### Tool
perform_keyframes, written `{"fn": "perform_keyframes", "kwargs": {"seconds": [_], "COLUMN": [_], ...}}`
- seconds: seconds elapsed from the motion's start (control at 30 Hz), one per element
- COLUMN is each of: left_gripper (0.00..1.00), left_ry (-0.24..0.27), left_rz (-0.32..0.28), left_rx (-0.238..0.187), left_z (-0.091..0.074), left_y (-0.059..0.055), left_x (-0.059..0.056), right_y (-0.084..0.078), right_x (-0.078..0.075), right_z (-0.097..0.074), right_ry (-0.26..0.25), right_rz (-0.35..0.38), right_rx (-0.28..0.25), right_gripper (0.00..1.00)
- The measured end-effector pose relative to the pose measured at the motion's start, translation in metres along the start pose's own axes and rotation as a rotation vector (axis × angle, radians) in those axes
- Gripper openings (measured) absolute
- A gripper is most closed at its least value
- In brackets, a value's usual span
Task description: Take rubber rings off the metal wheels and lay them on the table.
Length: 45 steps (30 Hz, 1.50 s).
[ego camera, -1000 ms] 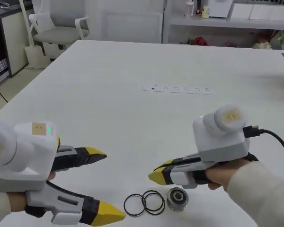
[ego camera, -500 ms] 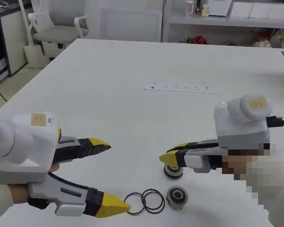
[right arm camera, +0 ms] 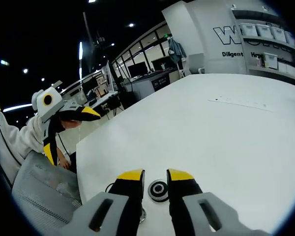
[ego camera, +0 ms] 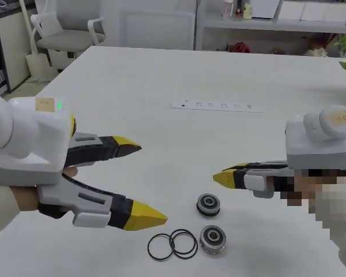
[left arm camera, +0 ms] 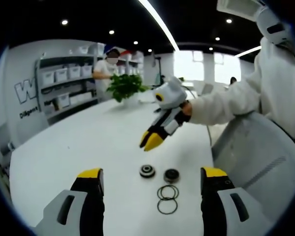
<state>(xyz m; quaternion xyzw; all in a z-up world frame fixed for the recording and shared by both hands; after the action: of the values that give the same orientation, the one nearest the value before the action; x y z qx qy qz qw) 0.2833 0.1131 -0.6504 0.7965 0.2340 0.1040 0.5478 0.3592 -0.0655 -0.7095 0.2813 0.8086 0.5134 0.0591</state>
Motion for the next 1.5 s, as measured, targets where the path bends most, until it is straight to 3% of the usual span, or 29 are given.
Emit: {"fn": "perform_keyframes", "kwargs": {"seconds": [0.13,0.43,0.67,1.17,1.5], "left_gripper": [0.82,0.82,0.82,0.79,0.75], "left_ry": [-0.015,-0.058,-0.077,-0.116,-0.125], "left_rz": [0.025,0.040,0.059,0.064,0.052], "left_rx": [0.000,-0.052,-0.065,-0.049,-0.045], "left_z": [0.005,0.021,0.038,0.070,0.091], "left_y": [0.010,0.040,0.052,0.045,0.026], "left_x": [0.002,0.010,0.014,0.016,0.019], "right_y": [-0.003,-0.012,-0.020,-0.025,-0.028], "right_x": [0.000,-0.007,-0.013,-0.018,-0.021], "right_z": [0.000,-0.002,-0.004,-0.006,-0.006], "right_ry": [-0.003,-0.015,-0.030,-0.022,-0.018], "right_rz": [-0.009,-0.001,0.007,-0.003,-0.002], "right_rx": [0.015,0.036,0.061,0.077,0.077], "right_gripper": [0.15,0.14,0.14,0.16,0.16]}}
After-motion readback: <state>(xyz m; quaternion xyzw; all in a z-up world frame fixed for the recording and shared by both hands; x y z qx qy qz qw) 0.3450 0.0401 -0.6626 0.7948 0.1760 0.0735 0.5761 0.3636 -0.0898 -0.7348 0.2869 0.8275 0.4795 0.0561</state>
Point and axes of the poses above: the centre of the closed fingertips' face, and the gripper's own axes: z roughly forward along the fingers, x roughly to its left, y roughly out of its top, the point moved 6 cm from there along -z, roughly backward along the fingers, and after that the axes turned 8 degrees about -z, right-handed, at the moved point
